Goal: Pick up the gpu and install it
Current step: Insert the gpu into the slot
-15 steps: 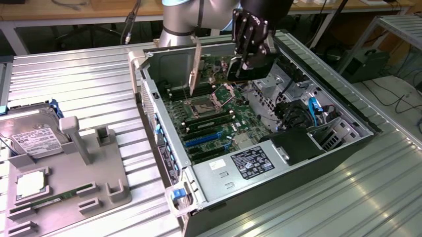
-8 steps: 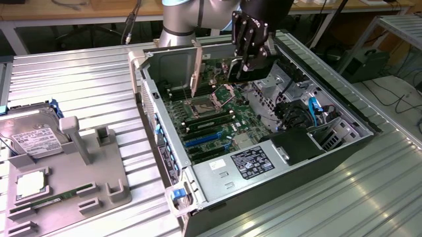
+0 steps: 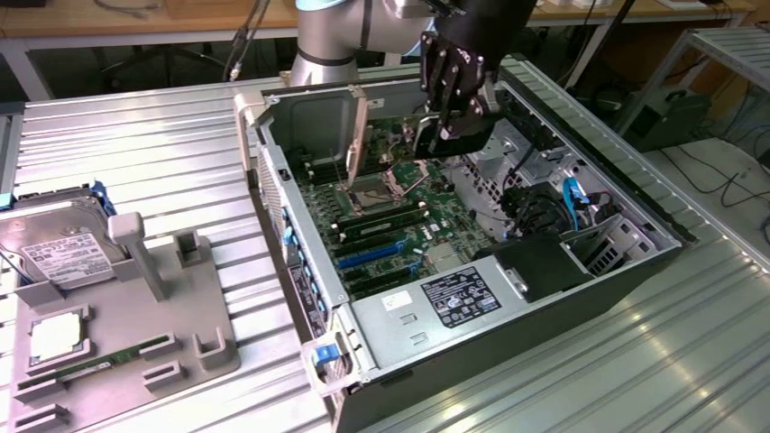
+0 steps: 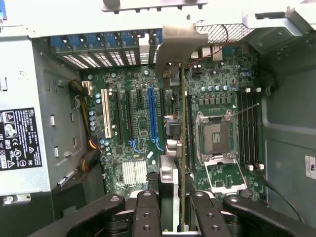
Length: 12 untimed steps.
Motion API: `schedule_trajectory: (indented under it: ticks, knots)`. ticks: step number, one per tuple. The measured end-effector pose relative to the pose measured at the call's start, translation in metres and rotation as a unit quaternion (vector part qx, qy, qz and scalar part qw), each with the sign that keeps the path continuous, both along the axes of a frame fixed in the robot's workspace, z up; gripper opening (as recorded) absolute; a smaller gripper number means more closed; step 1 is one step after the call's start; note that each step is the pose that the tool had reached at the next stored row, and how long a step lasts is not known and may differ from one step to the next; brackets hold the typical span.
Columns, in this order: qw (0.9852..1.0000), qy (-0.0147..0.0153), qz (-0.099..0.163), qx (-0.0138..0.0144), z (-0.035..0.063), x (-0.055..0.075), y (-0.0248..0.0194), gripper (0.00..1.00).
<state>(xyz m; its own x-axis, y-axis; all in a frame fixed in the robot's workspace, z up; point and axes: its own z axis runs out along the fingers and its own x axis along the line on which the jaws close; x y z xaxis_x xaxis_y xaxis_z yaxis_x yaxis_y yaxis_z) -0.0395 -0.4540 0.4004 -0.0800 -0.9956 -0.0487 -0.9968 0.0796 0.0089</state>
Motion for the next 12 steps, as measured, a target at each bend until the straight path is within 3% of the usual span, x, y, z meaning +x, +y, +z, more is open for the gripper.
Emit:
schedule_trajectory:
  ticks: [12]
  knots:
    - [1.0, -0.0001, 0.006, -0.0004, -0.0204, 0.0, 0.0, 0.28]
